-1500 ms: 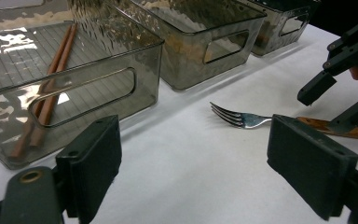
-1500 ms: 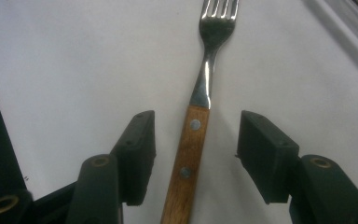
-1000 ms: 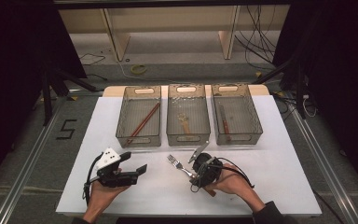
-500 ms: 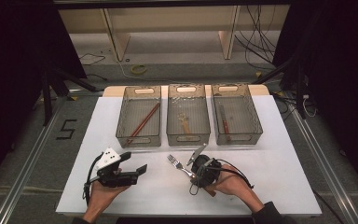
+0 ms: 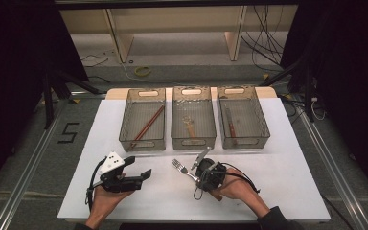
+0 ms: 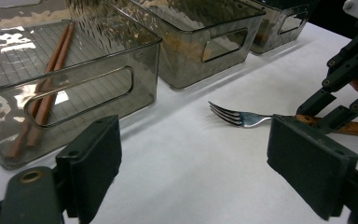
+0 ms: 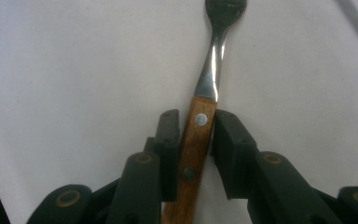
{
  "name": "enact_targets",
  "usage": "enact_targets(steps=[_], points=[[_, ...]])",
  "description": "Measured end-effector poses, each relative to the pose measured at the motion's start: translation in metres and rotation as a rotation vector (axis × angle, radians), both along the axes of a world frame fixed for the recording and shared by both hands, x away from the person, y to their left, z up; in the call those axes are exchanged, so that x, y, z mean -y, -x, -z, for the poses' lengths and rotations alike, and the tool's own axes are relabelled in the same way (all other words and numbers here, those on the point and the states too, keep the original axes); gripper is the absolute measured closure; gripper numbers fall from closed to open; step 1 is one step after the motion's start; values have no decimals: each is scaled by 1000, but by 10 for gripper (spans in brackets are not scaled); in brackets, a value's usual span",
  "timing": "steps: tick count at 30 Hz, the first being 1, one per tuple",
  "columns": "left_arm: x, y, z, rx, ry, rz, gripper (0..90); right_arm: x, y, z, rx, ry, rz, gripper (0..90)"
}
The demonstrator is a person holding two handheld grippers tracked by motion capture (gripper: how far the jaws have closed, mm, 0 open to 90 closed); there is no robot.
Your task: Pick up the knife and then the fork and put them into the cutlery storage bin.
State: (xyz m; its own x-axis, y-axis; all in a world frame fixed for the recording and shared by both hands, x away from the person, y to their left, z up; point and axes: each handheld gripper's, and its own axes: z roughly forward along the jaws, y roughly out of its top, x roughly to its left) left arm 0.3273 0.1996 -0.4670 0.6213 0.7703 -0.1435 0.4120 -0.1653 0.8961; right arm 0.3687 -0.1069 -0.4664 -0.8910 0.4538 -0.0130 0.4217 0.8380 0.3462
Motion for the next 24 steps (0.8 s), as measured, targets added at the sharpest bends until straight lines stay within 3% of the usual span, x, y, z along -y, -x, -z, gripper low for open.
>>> enact_targets(steps=[13,24], points=[[0,0,0,0,2,0,171,-2,-1,-1,3,21,22,777],[0,0,0,1,5,-2,171,2,-4,-3,5,-11,20,779]])
